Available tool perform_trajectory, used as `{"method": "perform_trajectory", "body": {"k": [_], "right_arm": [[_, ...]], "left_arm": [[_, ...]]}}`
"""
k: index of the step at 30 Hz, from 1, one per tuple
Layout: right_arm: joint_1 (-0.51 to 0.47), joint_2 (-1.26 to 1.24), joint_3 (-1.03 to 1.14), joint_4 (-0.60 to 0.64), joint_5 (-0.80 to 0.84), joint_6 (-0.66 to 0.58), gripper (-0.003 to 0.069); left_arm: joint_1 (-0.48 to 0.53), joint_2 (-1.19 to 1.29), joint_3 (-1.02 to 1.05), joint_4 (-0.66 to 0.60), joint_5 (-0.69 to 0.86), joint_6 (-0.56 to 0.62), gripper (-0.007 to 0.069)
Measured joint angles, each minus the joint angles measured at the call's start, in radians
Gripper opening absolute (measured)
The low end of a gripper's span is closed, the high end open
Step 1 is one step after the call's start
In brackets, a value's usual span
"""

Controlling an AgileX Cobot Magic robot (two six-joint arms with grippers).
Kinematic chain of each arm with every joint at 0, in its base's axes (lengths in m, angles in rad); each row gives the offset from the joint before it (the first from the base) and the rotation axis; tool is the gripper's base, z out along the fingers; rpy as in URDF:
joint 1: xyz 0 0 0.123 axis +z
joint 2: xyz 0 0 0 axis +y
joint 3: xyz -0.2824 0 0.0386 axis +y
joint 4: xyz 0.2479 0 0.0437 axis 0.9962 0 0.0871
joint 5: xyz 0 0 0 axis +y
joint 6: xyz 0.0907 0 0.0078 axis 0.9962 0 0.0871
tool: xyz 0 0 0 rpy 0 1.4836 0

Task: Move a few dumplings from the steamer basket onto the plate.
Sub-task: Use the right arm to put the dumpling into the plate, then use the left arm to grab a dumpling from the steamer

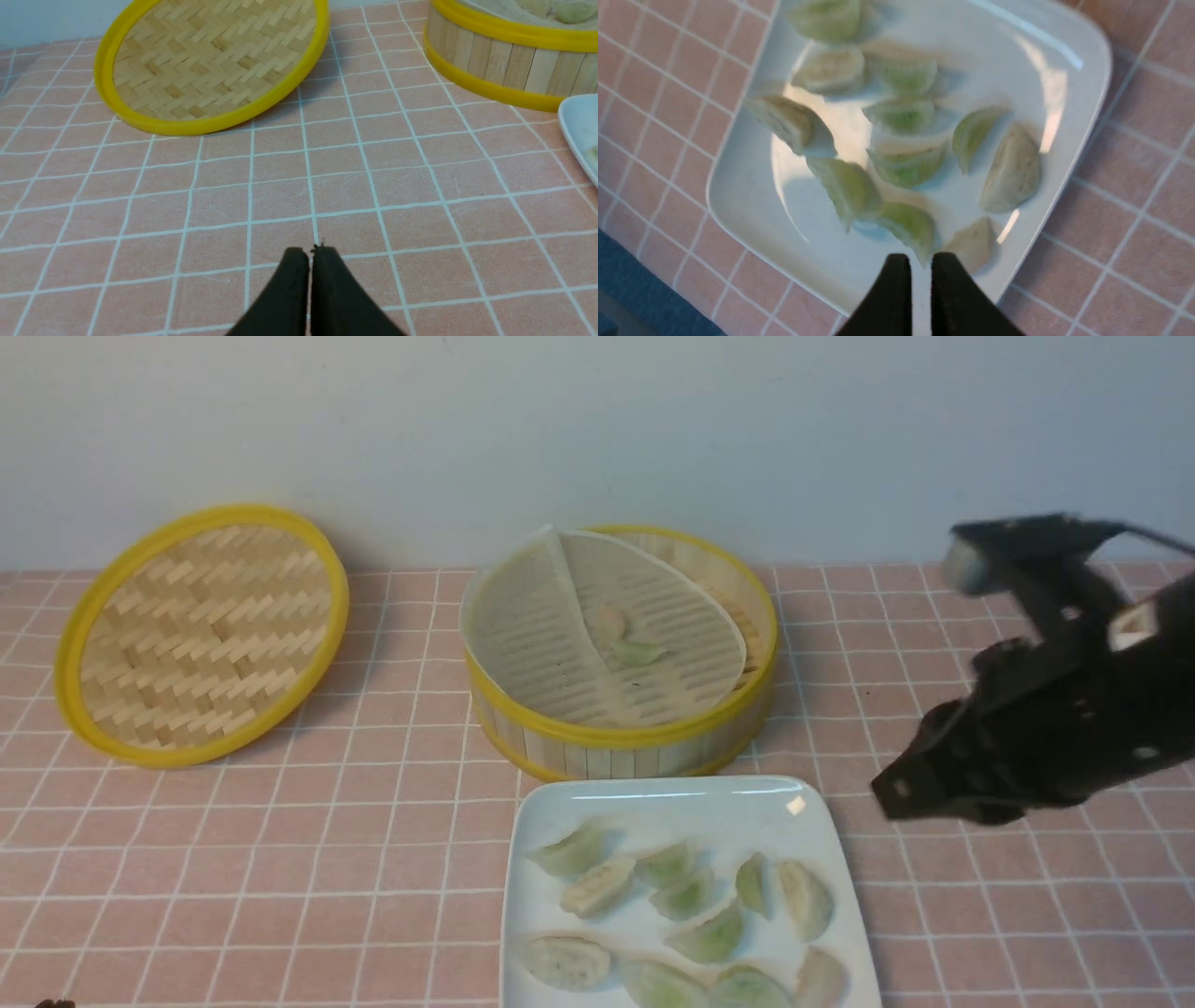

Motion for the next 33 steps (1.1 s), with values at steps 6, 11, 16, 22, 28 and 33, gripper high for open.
{"method": "perform_trajectory", "body": {"k": [6,11,16,22,28,33], "right_arm": [[0.0,-0.449,0.048,-0.148,-0.135,0.131,-0.0012],[0.0,-0.775,0.24,-0.203,-0.31,0.196,-0.0013],[0.0,-1.076,0.492,-0.26,-0.449,0.217,-0.0013],[0.0,-1.247,0.667,-0.303,-0.509,0.281,-0.0013],[0.0,-1.213,0.681,-0.303,-0.511,0.288,-0.0013],[0.0,-1.212,0.681,-0.302,-0.533,0.291,-0.0013]], "left_arm": [[0.0,0.0,0.0,0.0,0.0,0.0,-0.0006],[0.0,0.0,0.0,0.001,0.0,0.0,-0.0006],[0.0,0.0,0.0,0.001,0.0,0.0,-0.0006],[0.0,-0.002,0.0,0.001,-0.001,0.0,-0.0006],[0.0,-0.002,0.0,0.001,-0.001,0.0,-0.0006],[0.0,-0.002,0.0,0.001,-0.001,0.0,-0.0006]]}}
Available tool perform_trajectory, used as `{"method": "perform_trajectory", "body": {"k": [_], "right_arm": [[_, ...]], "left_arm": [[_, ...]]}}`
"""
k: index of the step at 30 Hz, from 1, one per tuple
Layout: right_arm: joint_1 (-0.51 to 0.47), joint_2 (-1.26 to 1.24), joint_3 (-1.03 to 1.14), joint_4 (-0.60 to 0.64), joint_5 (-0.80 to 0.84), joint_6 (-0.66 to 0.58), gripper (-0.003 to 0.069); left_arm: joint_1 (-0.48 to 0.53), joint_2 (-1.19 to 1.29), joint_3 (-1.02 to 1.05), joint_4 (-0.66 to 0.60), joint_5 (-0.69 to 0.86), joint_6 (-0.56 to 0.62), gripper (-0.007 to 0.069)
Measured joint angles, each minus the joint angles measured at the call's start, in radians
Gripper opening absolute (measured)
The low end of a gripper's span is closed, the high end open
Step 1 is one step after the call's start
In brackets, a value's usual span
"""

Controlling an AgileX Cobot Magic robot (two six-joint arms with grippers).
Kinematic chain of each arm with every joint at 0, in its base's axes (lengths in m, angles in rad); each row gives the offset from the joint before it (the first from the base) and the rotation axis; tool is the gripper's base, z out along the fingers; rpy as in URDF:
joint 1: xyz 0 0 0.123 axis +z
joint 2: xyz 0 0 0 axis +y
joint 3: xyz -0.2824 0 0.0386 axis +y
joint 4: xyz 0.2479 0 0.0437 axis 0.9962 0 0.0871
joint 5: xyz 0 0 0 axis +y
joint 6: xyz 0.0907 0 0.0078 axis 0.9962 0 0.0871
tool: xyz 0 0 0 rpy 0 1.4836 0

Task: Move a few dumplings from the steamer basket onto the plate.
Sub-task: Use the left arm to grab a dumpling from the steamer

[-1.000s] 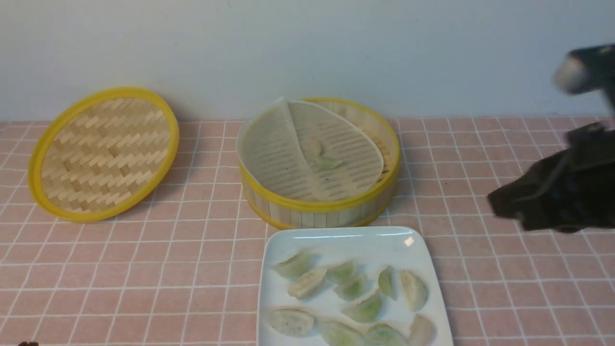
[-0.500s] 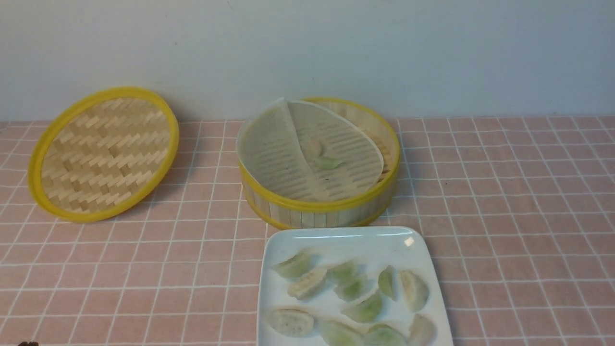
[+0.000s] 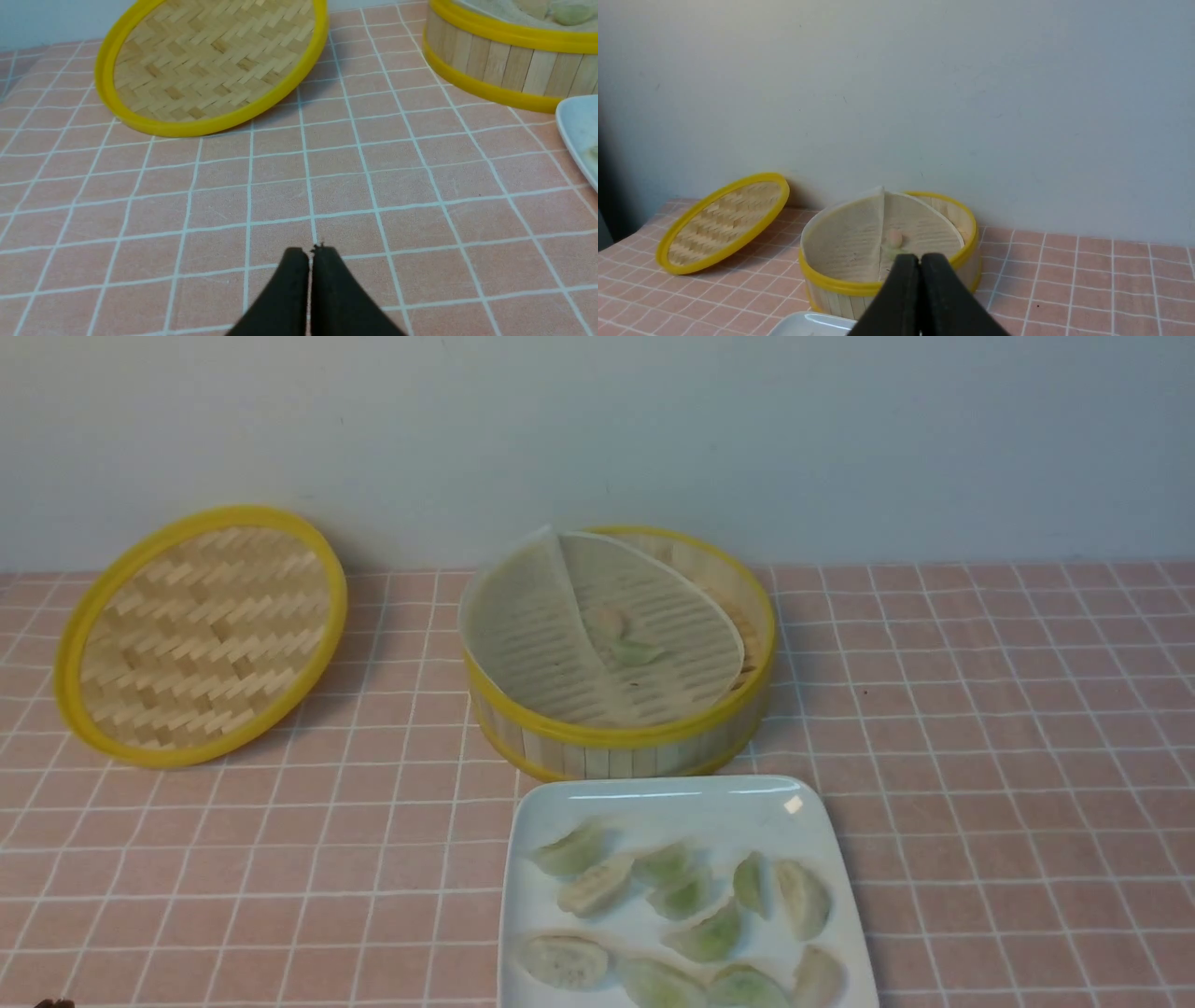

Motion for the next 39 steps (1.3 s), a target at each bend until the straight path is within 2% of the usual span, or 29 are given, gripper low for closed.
{"method": "perform_trajectory", "body": {"k": [10,15,24,27,28,33,39], "right_arm": [[0.0,0.0,0.006,0.0,-0.116,0.001,-0.0013],[0.0,0.0,0.081,-0.047,-0.196,0.025,-0.0013],[-0.002,-0.005,0.191,-0.071,-0.226,0.029,-0.0013],[-0.062,-0.027,0.227,-0.071,-0.226,0.029,-0.0013],[-0.12,-0.031,0.24,-0.071,-0.226,0.029,-0.0013],[-0.282,-0.032,0.292,-0.053,-0.212,0.029,-0.0013],[-0.305,-0.032,0.381,-0.055,-0.195,0.029,-0.0013]], "left_arm": [[0.0,0.0,0.0,0.0,0.0,0.0,-0.0006],[0.0,0.0,0.0,0.0,0.0,0.0,-0.0006],[0.0,0.0,0.0,0.0,0.0,0.0,-0.0006],[0.0,0.0,0.0,0.0,0.0,0.0,-0.0006],[0.0,0.0,0.0,0.0,0.0,0.0,-0.0006],[0.0,0.0,0.0,0.001,0.0,0.0,-0.0006],[0.0,0.0,0.0,0.001,0.0,0.0,-0.0006]]}}
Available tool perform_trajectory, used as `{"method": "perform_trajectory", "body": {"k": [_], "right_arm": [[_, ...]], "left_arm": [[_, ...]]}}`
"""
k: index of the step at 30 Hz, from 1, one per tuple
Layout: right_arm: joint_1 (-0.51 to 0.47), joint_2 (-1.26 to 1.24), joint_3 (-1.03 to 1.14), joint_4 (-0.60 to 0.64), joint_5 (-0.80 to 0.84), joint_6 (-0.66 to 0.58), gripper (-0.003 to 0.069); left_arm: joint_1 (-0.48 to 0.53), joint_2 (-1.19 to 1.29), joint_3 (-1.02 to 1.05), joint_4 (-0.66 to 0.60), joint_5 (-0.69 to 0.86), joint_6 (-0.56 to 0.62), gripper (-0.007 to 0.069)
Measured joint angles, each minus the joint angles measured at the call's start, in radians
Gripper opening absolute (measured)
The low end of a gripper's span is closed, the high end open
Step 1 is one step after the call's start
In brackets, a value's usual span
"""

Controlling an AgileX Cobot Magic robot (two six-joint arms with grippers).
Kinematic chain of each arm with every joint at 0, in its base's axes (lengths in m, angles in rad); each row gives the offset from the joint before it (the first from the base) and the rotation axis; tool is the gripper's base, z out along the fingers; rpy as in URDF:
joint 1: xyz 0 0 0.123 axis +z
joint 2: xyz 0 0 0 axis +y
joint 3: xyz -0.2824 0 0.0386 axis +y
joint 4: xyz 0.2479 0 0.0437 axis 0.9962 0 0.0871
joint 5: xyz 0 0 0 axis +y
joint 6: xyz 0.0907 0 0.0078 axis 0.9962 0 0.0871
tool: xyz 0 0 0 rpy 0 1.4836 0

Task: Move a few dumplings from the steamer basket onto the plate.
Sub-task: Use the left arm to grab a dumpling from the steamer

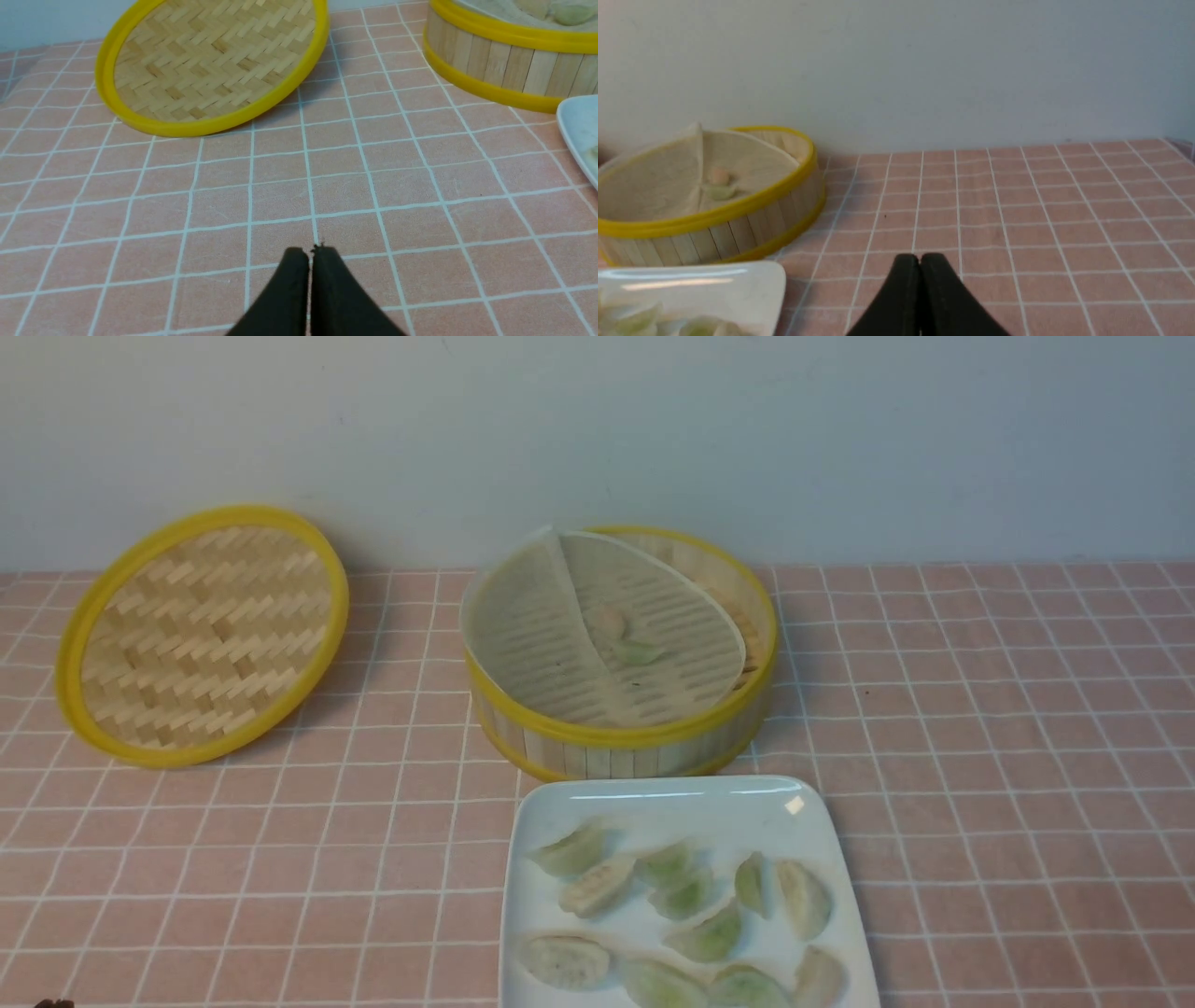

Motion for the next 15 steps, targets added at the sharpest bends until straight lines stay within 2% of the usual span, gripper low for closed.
{"method": "perform_trajectory", "body": {"k": [6,15], "right_arm": [[-0.027,-0.001,0.016,-0.009,0.07,0.0,-0.0013],[-0.028,-0.001,0.013,-0.015,0.082,0.0,-0.0013]], "left_arm": [[0.0,0.0,0.0,0.0,0.0,0.0,-0.0006],[0.0,0.0,0.0,0.0,0.0,0.0,-0.0006]]}}
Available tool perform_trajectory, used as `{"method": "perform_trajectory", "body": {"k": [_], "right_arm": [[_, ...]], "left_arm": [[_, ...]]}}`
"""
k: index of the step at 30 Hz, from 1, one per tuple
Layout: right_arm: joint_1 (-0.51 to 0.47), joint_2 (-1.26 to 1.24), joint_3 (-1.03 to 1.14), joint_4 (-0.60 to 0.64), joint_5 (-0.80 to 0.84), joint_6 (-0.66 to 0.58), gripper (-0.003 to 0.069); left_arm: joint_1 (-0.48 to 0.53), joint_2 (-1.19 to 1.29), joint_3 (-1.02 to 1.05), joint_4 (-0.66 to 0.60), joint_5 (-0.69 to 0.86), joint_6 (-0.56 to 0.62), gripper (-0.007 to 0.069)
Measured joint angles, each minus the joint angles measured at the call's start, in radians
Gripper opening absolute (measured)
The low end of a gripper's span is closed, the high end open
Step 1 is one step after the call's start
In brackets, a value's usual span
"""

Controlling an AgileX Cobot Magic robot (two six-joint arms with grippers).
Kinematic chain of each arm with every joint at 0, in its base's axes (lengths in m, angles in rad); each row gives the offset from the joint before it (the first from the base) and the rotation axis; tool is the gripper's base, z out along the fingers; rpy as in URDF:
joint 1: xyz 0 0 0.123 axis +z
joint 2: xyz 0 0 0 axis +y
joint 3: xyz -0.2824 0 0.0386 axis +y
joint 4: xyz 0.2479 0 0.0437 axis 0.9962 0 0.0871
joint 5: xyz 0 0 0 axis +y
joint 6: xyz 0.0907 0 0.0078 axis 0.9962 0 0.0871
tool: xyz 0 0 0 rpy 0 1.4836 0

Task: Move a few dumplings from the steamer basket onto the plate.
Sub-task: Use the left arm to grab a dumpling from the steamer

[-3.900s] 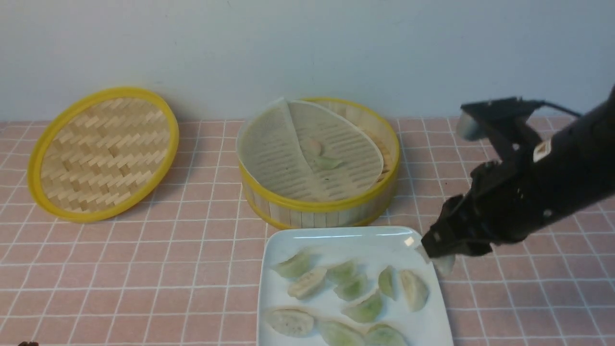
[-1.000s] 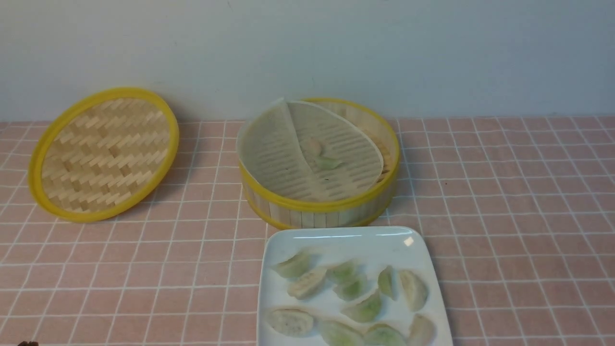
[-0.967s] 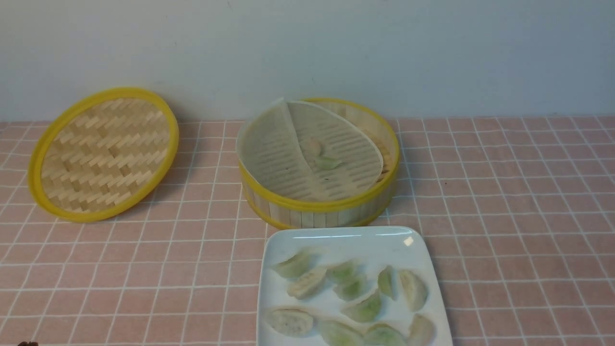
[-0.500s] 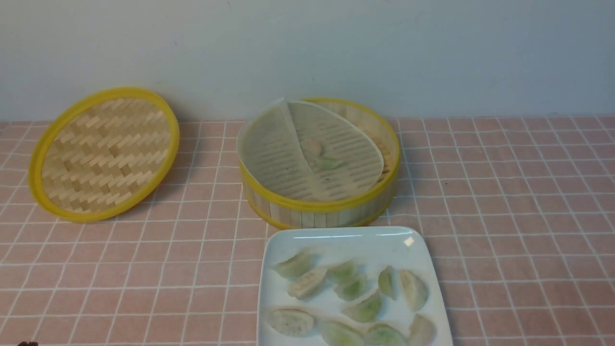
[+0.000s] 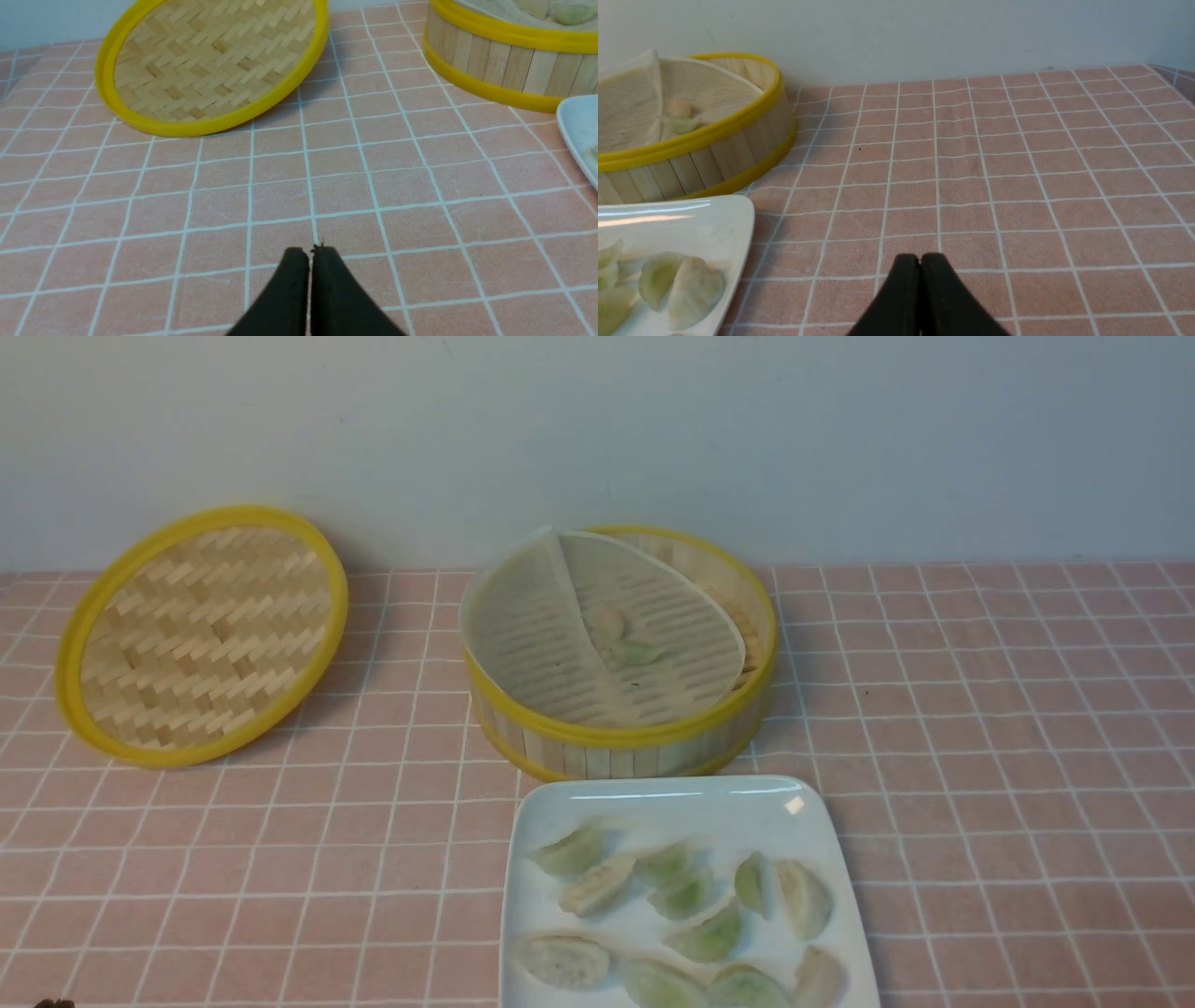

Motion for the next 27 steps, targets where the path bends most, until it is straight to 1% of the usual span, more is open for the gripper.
{"method": "perform_trajectory", "body": {"k": [23,24,27], "right_arm": [[0.0,0.0,-0.001,0.0,0.005,0.0,-0.0013],[0.0,0.0,-0.001,0.0,0.005,0.0,-0.0013],[0.0,0.0,-0.001,0.0,0.005,0.0,-0.0013]], "left_arm": [[0.0,0.0,0.0,-0.001,-0.005,-0.001,-0.0006],[0.0,0.0,0.0,-0.009,-0.011,-0.004,-0.0006],[0.0,0.0,0.003,-0.092,-0.114,-0.035,-0.0006]]}}
